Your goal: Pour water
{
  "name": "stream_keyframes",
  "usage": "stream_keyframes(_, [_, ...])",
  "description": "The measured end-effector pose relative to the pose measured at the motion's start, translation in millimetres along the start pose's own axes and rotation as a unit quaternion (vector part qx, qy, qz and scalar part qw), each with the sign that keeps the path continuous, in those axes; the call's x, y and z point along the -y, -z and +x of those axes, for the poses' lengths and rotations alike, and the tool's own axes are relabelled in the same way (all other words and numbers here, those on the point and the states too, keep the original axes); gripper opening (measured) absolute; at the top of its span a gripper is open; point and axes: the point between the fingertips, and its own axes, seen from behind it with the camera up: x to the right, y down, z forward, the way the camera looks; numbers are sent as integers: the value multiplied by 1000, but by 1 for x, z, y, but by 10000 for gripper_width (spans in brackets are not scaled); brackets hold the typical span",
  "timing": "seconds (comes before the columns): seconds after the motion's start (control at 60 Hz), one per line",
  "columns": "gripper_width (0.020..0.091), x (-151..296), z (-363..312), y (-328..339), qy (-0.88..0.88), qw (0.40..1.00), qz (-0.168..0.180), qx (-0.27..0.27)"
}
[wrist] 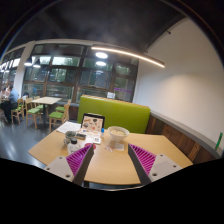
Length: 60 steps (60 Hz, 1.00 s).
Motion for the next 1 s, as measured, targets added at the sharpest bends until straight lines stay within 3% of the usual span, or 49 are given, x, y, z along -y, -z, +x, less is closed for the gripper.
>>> stream_keyframes(0.283, [799,-14,-11,-5,-28,999,-6,34])
stream_keyframes(0.583, [800,-101,-96,-42,-61,992,-57,99])
stream_keyframes(0.8, [804,-135,-161,-100,-75,989,-46,123])
stream_keyframes(1.0, [804,-141,-192,-168,-71,992,-22,101])
